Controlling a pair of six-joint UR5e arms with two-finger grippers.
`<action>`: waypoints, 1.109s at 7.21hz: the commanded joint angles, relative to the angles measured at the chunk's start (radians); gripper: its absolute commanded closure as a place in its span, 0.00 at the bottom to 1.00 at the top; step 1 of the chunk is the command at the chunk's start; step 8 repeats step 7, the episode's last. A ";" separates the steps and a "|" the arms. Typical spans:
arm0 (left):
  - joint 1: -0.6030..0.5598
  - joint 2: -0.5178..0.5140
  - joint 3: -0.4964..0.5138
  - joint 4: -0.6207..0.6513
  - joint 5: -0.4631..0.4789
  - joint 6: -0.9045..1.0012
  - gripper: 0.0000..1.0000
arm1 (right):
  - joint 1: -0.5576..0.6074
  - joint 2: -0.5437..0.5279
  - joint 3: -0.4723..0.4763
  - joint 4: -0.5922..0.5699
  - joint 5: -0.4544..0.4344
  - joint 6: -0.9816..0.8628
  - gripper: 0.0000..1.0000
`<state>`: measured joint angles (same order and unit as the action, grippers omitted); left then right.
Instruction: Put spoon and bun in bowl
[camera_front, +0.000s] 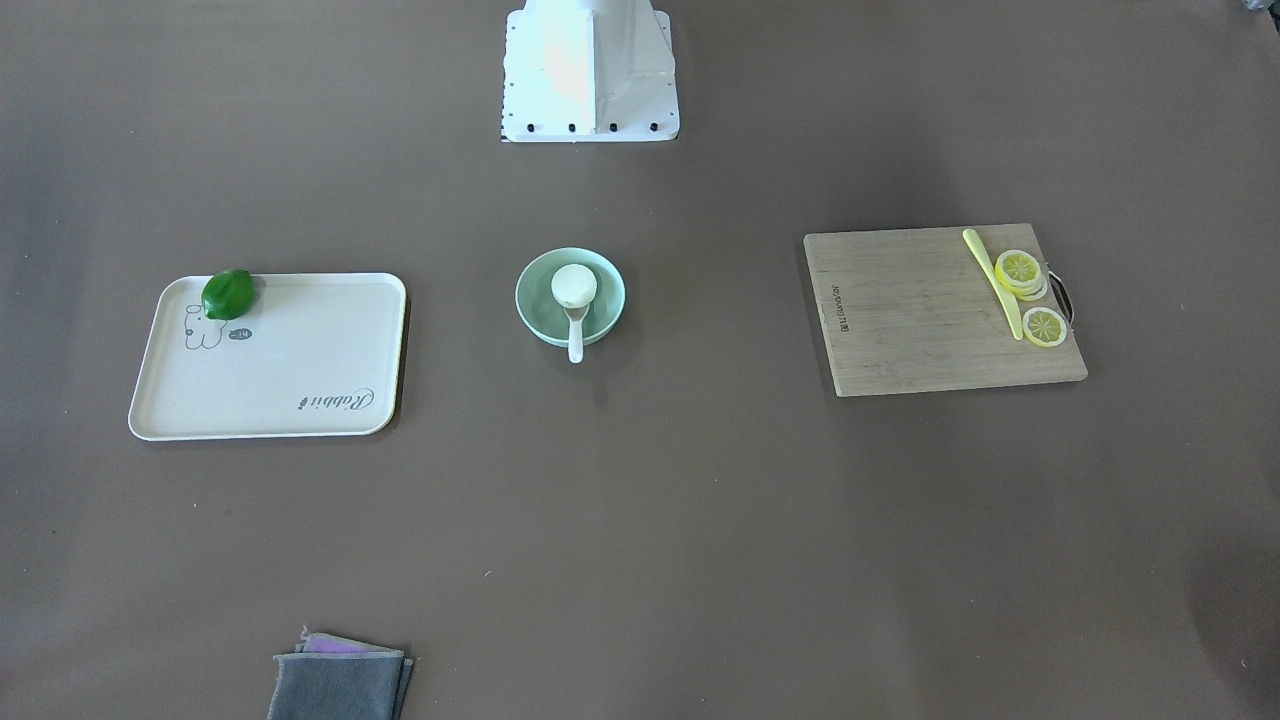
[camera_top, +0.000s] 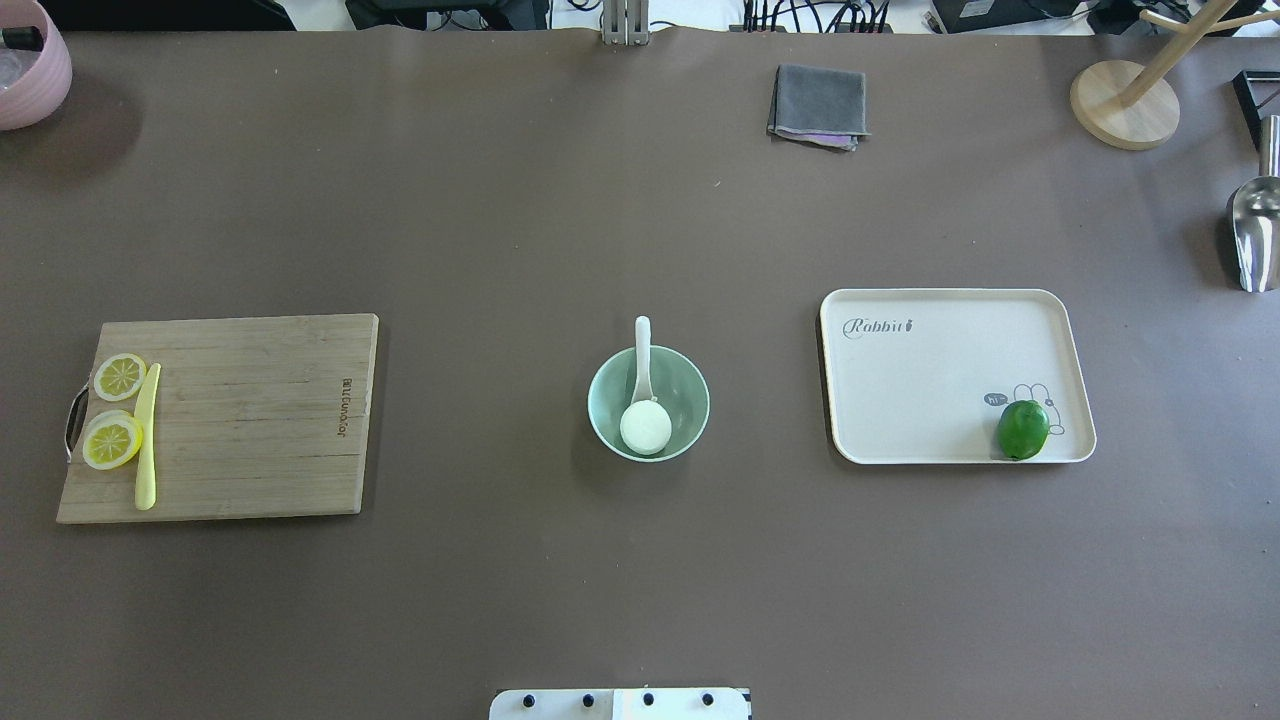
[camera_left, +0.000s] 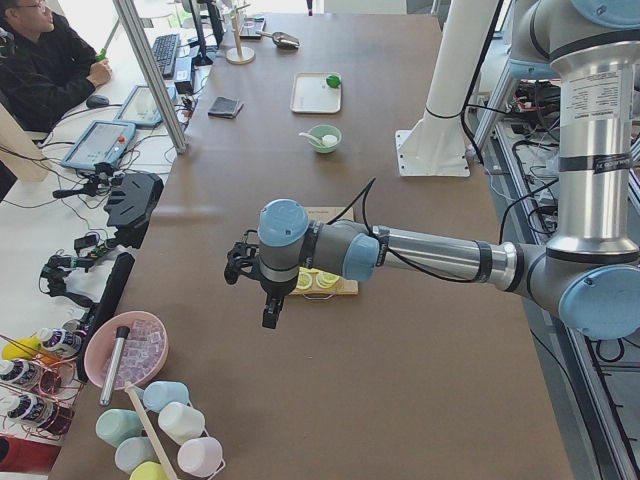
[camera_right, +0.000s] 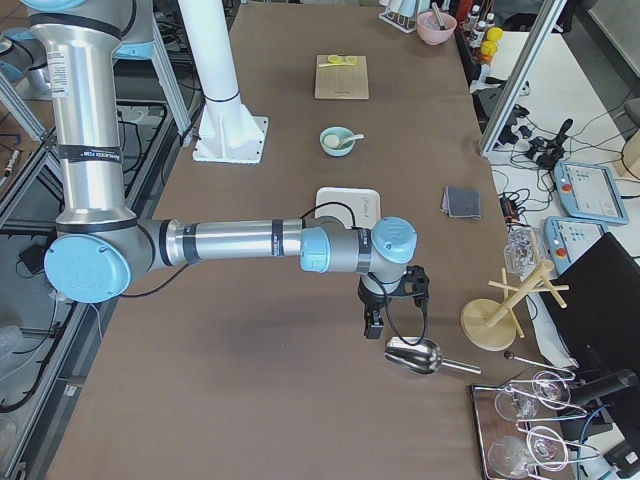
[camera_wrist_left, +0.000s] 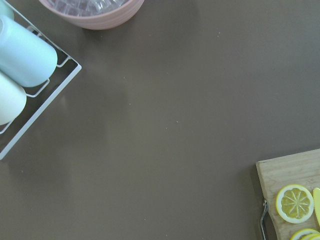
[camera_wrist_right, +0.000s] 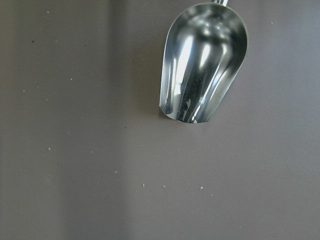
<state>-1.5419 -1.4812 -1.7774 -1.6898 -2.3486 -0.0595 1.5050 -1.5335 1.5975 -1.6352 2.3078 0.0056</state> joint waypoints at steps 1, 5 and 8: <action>-0.001 -0.001 0.027 0.001 -0.005 0.000 0.02 | 0.021 0.001 -0.021 0.000 0.010 0.004 0.00; -0.001 -0.011 0.030 0.001 -0.003 0.000 0.02 | 0.031 0.006 -0.017 0.002 0.012 0.005 0.00; -0.003 -0.011 0.032 0.001 -0.001 0.000 0.02 | 0.031 0.006 -0.016 0.002 0.012 0.005 0.00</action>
